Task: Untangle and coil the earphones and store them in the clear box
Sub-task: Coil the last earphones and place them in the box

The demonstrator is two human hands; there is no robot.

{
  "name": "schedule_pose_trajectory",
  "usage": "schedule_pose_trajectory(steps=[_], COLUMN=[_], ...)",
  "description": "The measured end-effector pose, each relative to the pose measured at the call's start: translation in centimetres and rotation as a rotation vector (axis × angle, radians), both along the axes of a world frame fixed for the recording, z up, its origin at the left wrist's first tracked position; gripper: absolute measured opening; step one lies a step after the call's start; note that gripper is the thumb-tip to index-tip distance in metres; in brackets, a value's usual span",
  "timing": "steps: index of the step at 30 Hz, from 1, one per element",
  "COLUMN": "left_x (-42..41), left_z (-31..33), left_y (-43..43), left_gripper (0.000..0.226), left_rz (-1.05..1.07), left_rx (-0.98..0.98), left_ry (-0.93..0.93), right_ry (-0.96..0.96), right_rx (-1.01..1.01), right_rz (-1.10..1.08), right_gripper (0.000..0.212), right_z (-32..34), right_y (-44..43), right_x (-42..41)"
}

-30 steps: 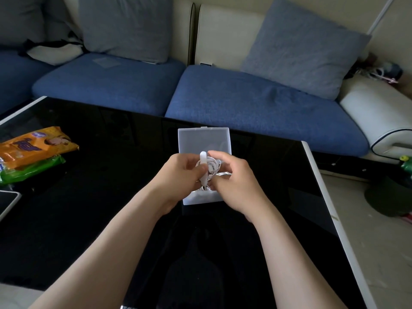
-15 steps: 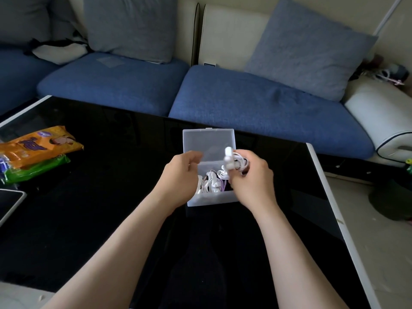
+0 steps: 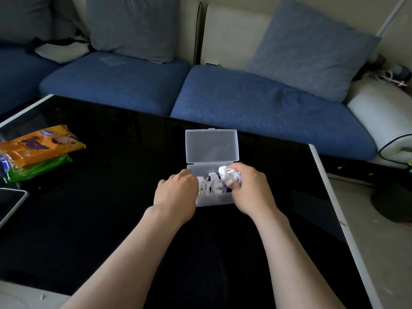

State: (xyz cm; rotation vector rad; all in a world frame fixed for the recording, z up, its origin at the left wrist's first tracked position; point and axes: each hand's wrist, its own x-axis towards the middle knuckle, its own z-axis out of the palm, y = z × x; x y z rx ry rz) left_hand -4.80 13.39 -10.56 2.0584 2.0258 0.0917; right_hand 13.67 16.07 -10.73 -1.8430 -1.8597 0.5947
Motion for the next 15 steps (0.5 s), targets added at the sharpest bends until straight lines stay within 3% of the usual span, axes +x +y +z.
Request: schedule_pose_trajectory(steps=[4,7,10,15], left_x=[-0.1,0.2,0.4,0.8], left_z=[0.2,0.4,0.9,1.1], left_y=[-0.2,-0.3,-0.5,-0.5], left_gripper=[0.034,0.018,0.005,0.021], left_rz=[0.023,0.054,0.095,0.132], left_rx=[0.010,-0.006,-0.004,0.043], left_ry=[0.050,0.055,0.035,-0.053], right_ry=[-0.400,-0.443,-0.418,-0.415], right_rx=[0.003,-0.029,-0.134,-0.132], right_rz=[0.011,0.035,0.111,0.177], right_gripper=[0.068,0.062,0.041,0.036], right_z=[-0.3,-0.4,-0.3,-0.2], right_y=[-0.2,-0.1,-0.1,-0.2], right_x=[0.1,0.3,-0.1,-0.1])
